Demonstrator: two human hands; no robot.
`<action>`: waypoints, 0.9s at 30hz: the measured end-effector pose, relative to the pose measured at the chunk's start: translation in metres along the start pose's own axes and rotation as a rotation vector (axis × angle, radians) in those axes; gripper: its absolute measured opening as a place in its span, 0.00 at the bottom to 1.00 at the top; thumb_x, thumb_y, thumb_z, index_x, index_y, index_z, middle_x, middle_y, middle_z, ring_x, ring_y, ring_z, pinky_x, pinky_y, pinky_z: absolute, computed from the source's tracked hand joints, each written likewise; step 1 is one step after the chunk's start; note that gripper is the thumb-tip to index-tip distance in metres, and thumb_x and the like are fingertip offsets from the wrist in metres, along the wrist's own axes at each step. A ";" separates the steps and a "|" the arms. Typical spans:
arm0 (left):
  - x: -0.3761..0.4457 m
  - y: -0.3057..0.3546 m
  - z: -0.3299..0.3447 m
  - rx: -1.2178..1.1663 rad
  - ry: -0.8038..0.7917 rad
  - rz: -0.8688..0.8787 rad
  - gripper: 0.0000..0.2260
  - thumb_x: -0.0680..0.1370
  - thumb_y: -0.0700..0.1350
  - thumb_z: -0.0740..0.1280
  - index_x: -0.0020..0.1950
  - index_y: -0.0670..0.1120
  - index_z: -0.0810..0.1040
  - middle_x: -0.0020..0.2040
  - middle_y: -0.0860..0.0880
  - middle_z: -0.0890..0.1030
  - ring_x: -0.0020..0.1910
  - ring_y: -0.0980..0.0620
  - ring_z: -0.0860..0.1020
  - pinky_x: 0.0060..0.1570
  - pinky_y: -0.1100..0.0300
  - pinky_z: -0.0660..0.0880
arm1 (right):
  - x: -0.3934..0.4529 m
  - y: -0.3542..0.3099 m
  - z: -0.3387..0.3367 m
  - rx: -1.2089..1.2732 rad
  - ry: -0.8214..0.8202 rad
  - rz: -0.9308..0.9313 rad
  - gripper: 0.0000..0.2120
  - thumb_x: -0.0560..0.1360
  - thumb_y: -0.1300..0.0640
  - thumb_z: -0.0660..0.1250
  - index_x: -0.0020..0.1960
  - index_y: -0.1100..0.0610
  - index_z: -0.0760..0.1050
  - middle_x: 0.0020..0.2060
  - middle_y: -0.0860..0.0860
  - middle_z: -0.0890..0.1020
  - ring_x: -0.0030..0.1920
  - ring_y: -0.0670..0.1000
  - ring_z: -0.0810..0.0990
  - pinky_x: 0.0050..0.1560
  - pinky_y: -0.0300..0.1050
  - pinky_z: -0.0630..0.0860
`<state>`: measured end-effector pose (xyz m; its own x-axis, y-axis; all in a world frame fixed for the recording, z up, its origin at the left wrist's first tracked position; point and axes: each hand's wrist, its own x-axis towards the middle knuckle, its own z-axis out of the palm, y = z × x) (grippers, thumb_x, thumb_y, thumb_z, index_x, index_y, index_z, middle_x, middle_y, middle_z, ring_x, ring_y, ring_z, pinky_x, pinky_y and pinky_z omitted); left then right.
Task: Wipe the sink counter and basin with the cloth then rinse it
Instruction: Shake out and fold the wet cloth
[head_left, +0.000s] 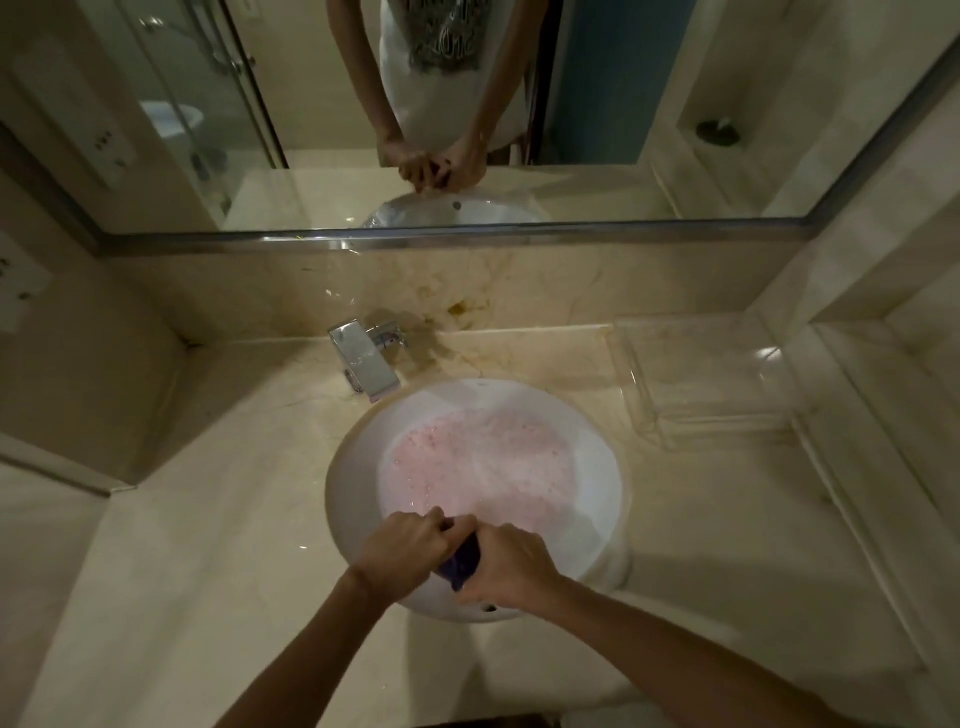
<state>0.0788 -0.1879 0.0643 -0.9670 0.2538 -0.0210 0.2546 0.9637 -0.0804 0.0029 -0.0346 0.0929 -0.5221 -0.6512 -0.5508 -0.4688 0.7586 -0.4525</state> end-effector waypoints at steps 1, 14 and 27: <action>0.000 0.004 -0.001 -0.006 -0.023 -0.022 0.26 0.60 0.53 0.80 0.54 0.51 0.77 0.32 0.49 0.80 0.20 0.50 0.76 0.20 0.61 0.72 | -0.002 0.003 0.000 0.016 -0.007 0.004 0.30 0.65 0.44 0.74 0.65 0.48 0.73 0.50 0.50 0.85 0.50 0.53 0.83 0.47 0.43 0.74; 0.018 0.022 -0.022 -0.610 -0.054 -0.332 0.44 0.54 0.63 0.77 0.63 0.51 0.62 0.61 0.53 0.65 0.56 0.56 0.68 0.55 0.59 0.69 | -0.037 0.059 -0.041 0.763 -0.124 0.014 0.21 0.70 0.49 0.79 0.60 0.55 0.81 0.53 0.51 0.85 0.49 0.45 0.84 0.49 0.37 0.80; 0.038 0.055 -0.066 -1.042 0.089 -0.412 0.25 0.68 0.73 0.64 0.54 0.57 0.70 0.41 0.59 0.82 0.44 0.62 0.79 0.58 0.48 0.70 | -0.090 0.082 -0.052 1.717 0.372 0.153 0.11 0.70 0.68 0.69 0.52 0.62 0.82 0.41 0.54 0.85 0.41 0.52 0.82 0.41 0.45 0.78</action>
<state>0.0557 -0.1199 0.1253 -0.9846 -0.1355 -0.1105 -0.1684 0.5640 0.8084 -0.0254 0.0847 0.1420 -0.7203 -0.3627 -0.5913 0.6780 -0.1879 -0.7107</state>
